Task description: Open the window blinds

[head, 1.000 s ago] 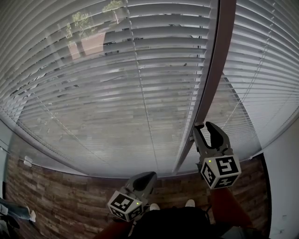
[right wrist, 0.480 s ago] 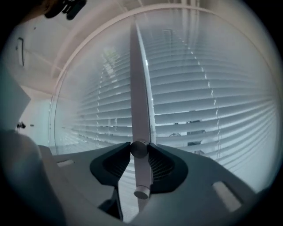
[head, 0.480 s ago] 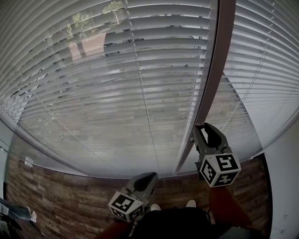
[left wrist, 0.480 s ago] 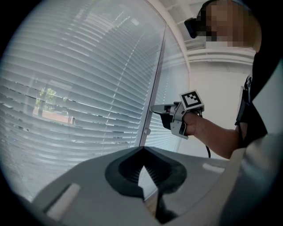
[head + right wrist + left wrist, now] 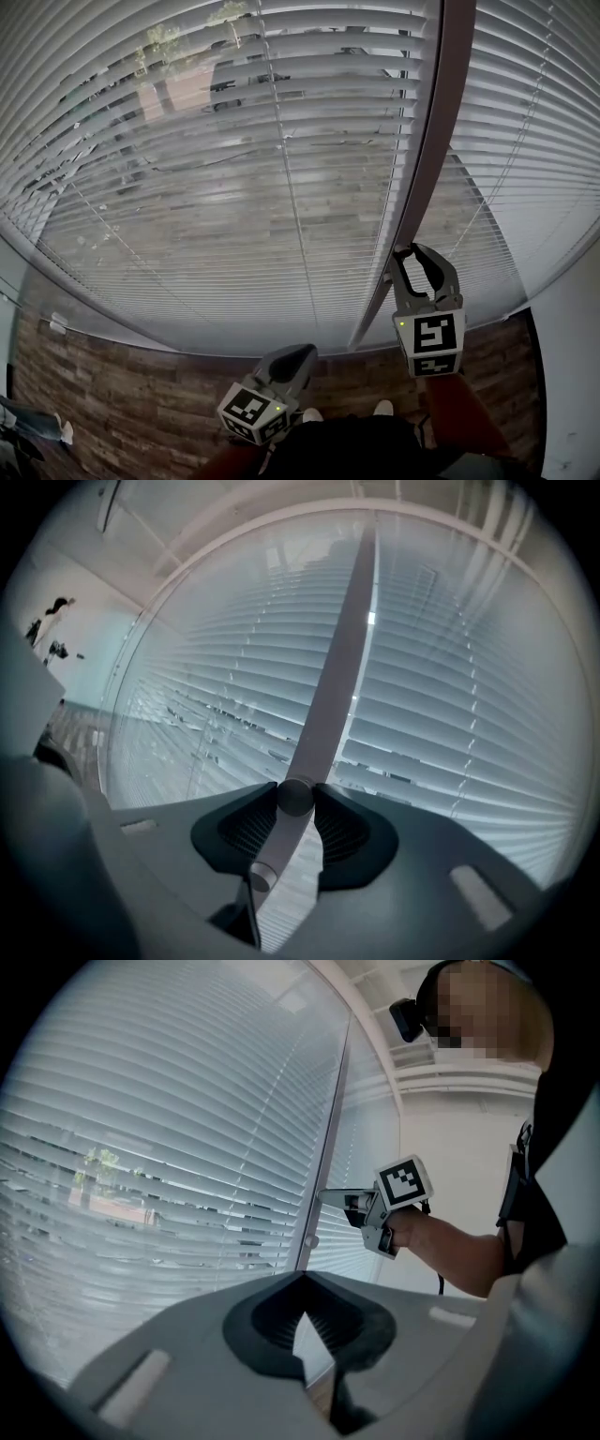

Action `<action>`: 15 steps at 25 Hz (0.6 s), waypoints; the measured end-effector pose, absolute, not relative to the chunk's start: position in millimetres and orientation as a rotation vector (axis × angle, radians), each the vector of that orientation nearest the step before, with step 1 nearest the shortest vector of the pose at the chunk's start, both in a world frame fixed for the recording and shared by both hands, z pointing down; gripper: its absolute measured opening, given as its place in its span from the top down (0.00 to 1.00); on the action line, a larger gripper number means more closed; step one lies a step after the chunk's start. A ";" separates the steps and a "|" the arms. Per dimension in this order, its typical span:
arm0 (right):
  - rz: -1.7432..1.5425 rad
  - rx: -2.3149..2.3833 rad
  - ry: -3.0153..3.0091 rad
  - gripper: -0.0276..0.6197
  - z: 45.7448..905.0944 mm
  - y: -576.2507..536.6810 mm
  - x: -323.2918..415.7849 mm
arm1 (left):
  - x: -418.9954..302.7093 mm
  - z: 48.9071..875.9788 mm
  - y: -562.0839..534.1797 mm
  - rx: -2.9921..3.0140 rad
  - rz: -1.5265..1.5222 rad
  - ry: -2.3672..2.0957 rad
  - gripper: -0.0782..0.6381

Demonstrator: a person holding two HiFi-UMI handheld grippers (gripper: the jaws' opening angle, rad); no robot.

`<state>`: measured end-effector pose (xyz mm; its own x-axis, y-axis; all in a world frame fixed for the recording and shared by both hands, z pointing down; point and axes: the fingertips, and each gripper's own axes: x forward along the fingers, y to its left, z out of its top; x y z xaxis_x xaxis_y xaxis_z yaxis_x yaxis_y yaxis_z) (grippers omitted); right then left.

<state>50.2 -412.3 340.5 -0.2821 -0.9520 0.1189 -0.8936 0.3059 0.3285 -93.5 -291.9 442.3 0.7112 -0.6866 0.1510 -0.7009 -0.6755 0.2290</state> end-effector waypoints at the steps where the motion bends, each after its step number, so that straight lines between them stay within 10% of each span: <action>1: -0.337 1.662 -2.246 0.73 342.0 -411.1 49.1 | -94.5 442.6 -291.1 2.649 0.073 -1.100 0.89; 15: -0.316 1.687 -2.294 0.70 333.2 -399.9 44.3 | -102.8 436.0 -281.6 2.652 0.081 -1.113 0.89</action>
